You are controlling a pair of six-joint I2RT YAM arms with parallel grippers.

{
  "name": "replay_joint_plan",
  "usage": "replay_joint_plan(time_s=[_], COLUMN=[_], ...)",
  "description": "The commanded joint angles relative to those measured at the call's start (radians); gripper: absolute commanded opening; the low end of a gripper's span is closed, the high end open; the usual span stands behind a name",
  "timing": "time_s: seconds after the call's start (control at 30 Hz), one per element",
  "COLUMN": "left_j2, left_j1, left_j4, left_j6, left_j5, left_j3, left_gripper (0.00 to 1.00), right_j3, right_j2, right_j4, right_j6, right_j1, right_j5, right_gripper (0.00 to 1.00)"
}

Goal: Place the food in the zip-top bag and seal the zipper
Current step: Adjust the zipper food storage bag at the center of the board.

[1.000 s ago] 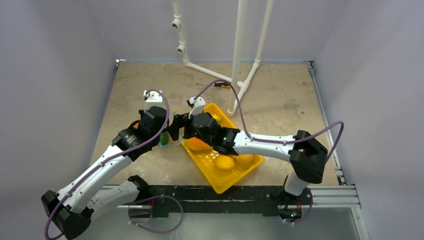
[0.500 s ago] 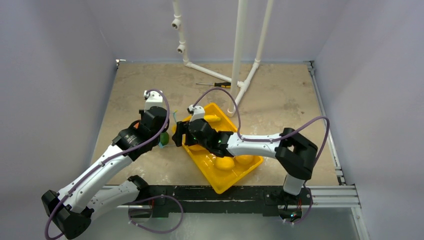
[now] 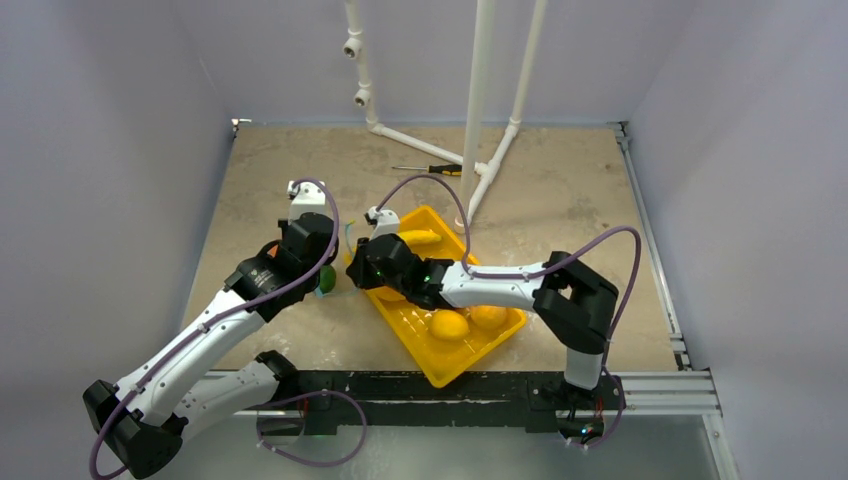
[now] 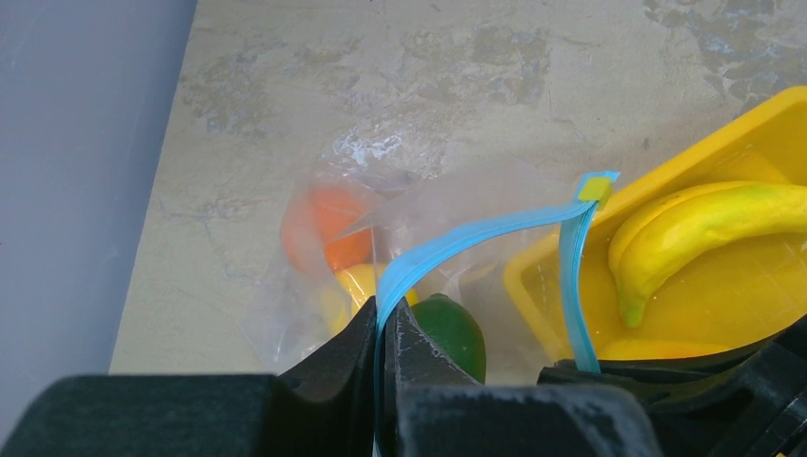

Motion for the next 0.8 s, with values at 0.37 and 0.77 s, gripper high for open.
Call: replay_joint_plan(time_s=[0.37,0.77], left_j2=[-0.071,-0.054], left_j1=[-0.006,-0.006], left_j4=[-0.087,-0.299], left_j6=[-0.045,-0.107], left_j5=[-0.065,0.015], left_j3=[0.082,0.284], left_gripper=[0.00,0.00], right_j3=[0.135,0.308], right_j2=[-0.094,-0.124], right_j4=[0.006,-0.111], right_j6=[-0.093,-0.252], right_j1=[0.002,-0.009], right_j5=[0.003,-0.085], right_gripper=[0.00,0.00])
